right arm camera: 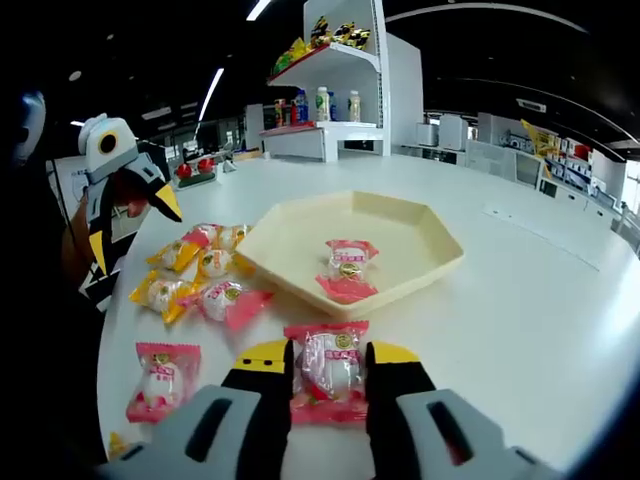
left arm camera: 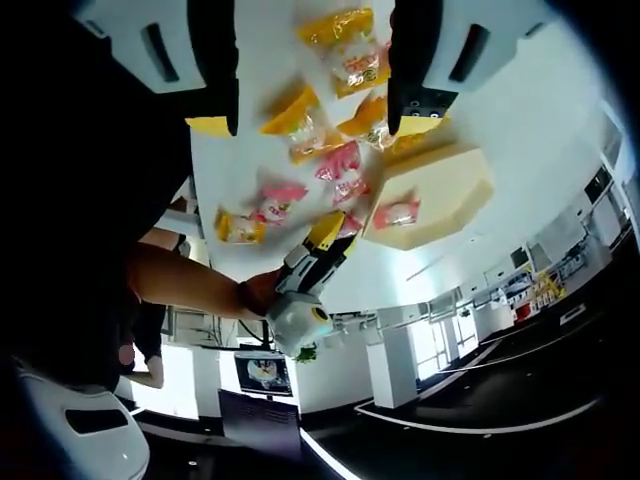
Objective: Pick up the marshmallows scattered on the table and place them into the bowl on the table
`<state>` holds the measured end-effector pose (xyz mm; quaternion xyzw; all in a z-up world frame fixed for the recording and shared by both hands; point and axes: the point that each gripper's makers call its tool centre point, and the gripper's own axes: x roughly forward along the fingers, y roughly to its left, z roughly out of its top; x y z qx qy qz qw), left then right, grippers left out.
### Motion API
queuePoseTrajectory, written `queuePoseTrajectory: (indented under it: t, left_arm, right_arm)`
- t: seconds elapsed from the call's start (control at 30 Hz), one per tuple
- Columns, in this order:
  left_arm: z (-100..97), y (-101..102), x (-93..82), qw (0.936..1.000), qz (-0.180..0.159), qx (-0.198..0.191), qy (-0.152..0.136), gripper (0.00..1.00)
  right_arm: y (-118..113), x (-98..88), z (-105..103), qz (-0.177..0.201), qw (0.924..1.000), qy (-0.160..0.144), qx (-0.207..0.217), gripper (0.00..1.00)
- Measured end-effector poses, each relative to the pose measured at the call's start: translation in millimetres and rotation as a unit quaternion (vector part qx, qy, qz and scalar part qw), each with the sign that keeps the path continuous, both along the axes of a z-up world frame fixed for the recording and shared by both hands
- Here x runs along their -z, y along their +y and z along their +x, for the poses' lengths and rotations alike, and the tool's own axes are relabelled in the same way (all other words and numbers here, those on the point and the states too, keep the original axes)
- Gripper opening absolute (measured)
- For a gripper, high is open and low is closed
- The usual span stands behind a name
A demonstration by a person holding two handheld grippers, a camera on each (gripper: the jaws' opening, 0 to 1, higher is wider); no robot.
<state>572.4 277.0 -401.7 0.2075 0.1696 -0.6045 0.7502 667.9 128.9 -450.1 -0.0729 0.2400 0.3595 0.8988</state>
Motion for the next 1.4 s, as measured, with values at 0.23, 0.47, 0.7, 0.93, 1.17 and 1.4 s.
queuePoseTrajectory:
  t: [0.23,0.47,0.7,0.93,1.17,1.4]
  left_arm:
    - [0.0,-0.5,-0.5,1.0000,0.000,-0.001,0.000,0.60]
    - [-0.1,-1.4,-0.9,1.0000,0.000,-0.001,0.000,0.60]
    - [-0.3,-2.2,-0.1,1.0000,0.002,0.000,0.001,0.60]
    - [-1.3,-3.9,1.2,1.0000,0.004,0.003,0.001,0.60]
    - [-2.3,-4.4,0.6,1.0000,0.004,0.003,0.002,0.60]
    - [-2.8,-3.3,2.0,1.0000,0.008,0.002,0.002,0.60]
  right_arm:
    - [-0.9,0.1,1.7,0.001,1.0000,0.004,0.006,0.23]
    - [-0.7,0.5,1.3,0.000,1.0000,0.002,0.004,0.22]
    - [-0.4,0.6,1.6,0.001,1.0000,0.002,0.003,0.22]
    - [0.0,0.6,1.6,-0.002,1.0000,-0.007,-0.001,0.22]
    - [0.7,-2.6,-0.5,-0.010,0.9997,-0.019,-0.010,0.22]
    - [-1.3,-1.8,0.8,-0.011,0.9997,-0.019,-0.006,0.22]
